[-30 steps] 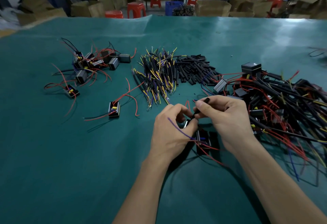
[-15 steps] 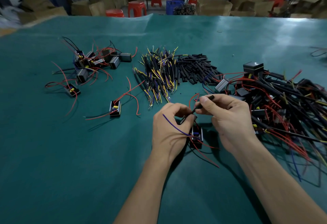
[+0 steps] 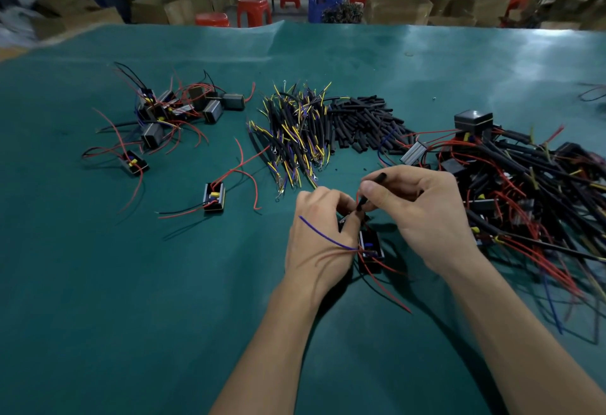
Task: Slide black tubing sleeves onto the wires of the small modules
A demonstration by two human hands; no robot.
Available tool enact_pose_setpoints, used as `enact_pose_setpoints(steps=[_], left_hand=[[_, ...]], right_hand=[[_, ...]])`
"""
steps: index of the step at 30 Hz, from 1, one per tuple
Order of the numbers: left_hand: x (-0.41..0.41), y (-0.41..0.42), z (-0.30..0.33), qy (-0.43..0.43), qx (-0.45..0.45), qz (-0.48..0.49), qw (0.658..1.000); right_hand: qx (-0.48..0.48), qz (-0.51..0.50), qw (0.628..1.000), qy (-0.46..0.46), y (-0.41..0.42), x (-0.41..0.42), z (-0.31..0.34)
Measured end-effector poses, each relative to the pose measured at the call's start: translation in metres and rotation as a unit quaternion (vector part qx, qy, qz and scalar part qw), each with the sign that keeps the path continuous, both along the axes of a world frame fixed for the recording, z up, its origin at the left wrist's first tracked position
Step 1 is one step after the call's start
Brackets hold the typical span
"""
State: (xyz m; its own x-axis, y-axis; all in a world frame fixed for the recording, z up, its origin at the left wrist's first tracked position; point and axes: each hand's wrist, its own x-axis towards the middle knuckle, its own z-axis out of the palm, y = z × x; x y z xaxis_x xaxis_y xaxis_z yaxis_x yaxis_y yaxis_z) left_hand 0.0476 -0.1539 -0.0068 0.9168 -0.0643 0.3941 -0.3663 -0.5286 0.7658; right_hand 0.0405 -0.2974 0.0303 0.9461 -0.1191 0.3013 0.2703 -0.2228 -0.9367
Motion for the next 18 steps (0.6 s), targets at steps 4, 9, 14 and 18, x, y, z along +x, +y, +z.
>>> enact_pose_setpoints(steps=[4,9,14,18], left_hand=[[0.0001,-0.001,-0.0007,0.008,0.006,0.0,1.0],[-0.0006,-0.0007,-0.001,0.025,0.01,-0.007,1.0],[-0.0028,-0.0022,0.0002,0.037,0.016,-0.01,0.999],[-0.0036,-0.0012,0.0018,0.033,0.016,-0.014,0.999]], right_hand=[[-0.046,0.001,0.999,-0.004,-0.0004,-0.0002,-0.0001],[-0.083,0.003,0.996,-0.013,-0.0012,0.0009,-0.0017],[-0.132,0.008,0.991,-0.002,-0.0041,0.0022,-0.0043],[-0.168,0.001,0.986,-0.004,-0.0055,0.0011,-0.0042]])
